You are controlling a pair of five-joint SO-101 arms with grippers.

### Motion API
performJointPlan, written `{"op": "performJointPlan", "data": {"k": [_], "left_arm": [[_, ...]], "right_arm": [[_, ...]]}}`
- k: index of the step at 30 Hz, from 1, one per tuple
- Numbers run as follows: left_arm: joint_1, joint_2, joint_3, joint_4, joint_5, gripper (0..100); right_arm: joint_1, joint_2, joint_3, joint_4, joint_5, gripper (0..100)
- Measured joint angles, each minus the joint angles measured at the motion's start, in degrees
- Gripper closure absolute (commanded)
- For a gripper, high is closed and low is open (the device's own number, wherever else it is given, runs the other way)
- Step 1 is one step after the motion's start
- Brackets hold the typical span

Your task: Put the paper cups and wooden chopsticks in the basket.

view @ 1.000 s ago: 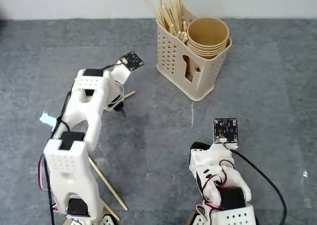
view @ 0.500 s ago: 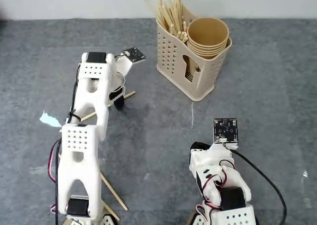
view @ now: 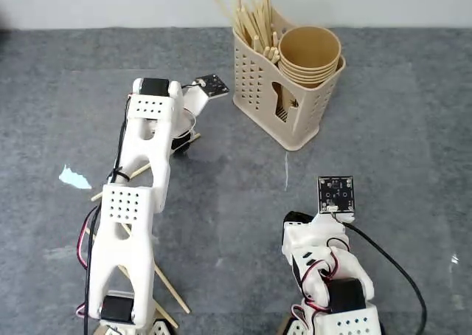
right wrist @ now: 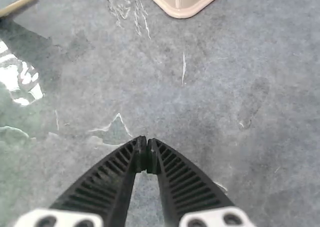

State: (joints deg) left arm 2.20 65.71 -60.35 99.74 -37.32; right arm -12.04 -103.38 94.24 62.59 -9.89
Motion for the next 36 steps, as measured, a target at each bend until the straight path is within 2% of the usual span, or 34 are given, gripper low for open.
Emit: {"op": "performJointPlan", "data": {"k": [9,20,24,28,36], "left_arm": [[-2.46,-7.56,2.02,-0.44,0.0,99],[-1.05,-32.7,24.35,-0.35,0.09,99],[0.09,-44.48,31.91,-0.26,5.1,99],[0.53,-54.15,33.32,-0.53,10.46,99],[0.79,-63.65,33.32,-12.4,27.08,99]], "right_arm": [[0.0,0.0,0.0,0.0,0.0,98.0],[-0.09,0.0,0.0,0.0,0.0,98.0],[0.09,0.0,0.0,0.0,0.0,98.0],[-0.09,0.0,0.0,0.0,0.0,98.0],[-0.09,0.0,0.0,0.0,0.0,98.0]]}}
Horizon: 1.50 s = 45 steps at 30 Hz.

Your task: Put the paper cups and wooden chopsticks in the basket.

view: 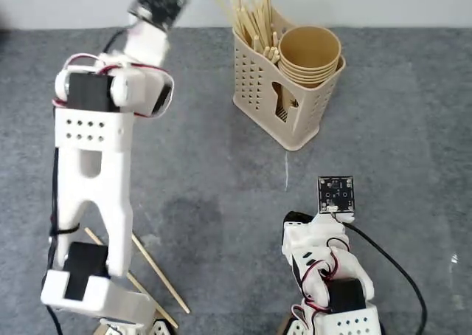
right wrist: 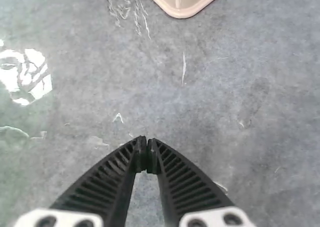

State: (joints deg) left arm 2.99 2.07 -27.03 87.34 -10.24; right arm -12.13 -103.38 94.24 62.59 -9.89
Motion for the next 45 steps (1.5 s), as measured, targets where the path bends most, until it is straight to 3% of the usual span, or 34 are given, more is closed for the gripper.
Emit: {"op": "performJointPlan", "data": {"k": [12,22,29,40,45], "left_arm": [[0.53,-2.02,0.53,-29.8,27.78,99],[4.48,-2.11,12.31,-64.26,39.38,99],[7.38,-2.02,24.97,-89.76,40.18,99],[8.97,5.89,25.85,-93.89,39.82,99],[9.32,7.56,25.85,-91.96,33.14,94]], "right_arm": [[0.09,0.0,0.0,0.0,0.0,98.0],[0.09,0.0,0.0,0.0,0.0,98.0],[0.09,0.0,0.0,0.0,0.0,98.0],[0.09,0.0,0.0,0.0,0.0,98.0],[0.09,0.0,0.0,0.0,0.0,98.0]]}}
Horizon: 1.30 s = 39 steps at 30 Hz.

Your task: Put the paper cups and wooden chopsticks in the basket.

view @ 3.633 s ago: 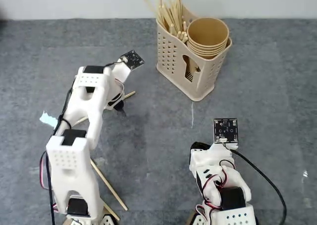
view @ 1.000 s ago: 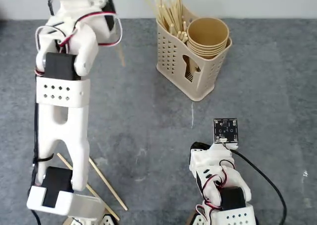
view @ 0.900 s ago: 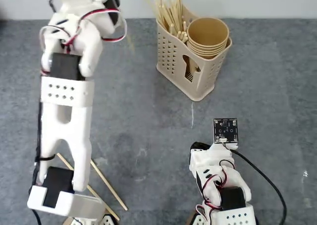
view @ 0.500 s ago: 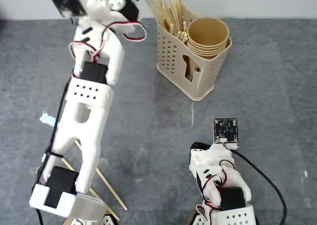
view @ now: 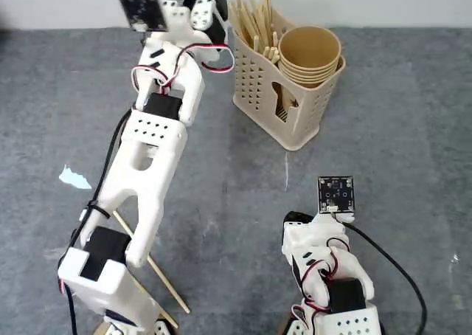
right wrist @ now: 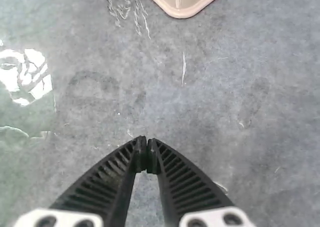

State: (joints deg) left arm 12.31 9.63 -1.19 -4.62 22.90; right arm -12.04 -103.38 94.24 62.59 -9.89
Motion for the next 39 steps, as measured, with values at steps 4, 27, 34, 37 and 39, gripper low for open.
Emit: {"op": "performJointPlan", "data": {"k": [4,27,34,37,39], "left_arm": [[0.53,-0.53,0.09,9.85,0.0,82],[-10.37,-21.71,0.09,55.3,2.11,80],[-16.44,-22.86,0.09,73.93,1.76,80],[-19.16,-22.86,0.09,82.2,1.76,80],[-20.84,-22.86,0.09,87.12,1.76,80]], "right_arm": [[0.0,0.0,0.0,0.0,0.0,98.0],[0.0,0.0,0.0,0.0,0.0,98.0],[0.0,0.0,0.0,0.0,0.0,98.0],[0.0,0.0,0.0,0.0,0.0,98.0],[0.0,0.0,0.0,0.0,0.0,98.0]]}}
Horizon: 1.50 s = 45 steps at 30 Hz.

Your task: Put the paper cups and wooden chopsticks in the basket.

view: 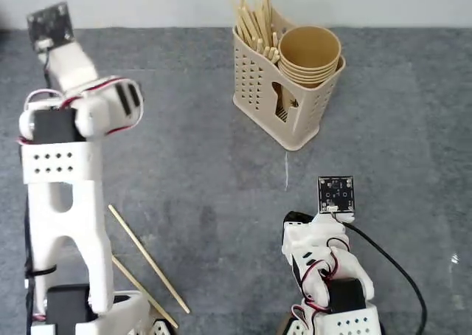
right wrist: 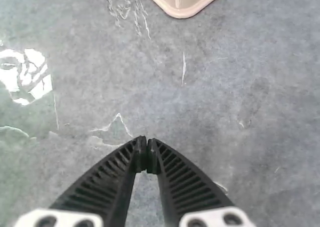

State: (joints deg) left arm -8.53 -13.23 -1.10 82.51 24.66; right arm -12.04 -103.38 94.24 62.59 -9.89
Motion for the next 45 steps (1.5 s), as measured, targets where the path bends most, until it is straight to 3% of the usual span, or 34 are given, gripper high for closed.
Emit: {"op": "performJointPlan", "data": {"k": [7,10,19,26,35,45], "left_arm": [[-5.71,-0.09,0.0,15.03,0.0,80],[-9.14,-0.09,0.0,16.53,0.0,80],[-16.18,-0.09,10.9,16.7,-4.66,79],[-18.2,-0.26,20.92,16.44,-8.18,65],[-18.11,-0.26,32.35,15.82,-10.73,64],[-19.43,-0.26,42.02,7.47,-11.16,64]], "right_arm": [[0.0,0.0,0.0,0.0,0.0,98.0],[0.0,0.0,0.0,0.0,0.0,98.0],[0.0,0.0,0.0,0.0,0.0,98.0],[0.0,0.0,0.0,0.0,0.0,98.0],[0.0,0.0,0.0,0.0,0.0,98.0],[0.0,0.0,0.0,0.0,0.0,98.0]]}}
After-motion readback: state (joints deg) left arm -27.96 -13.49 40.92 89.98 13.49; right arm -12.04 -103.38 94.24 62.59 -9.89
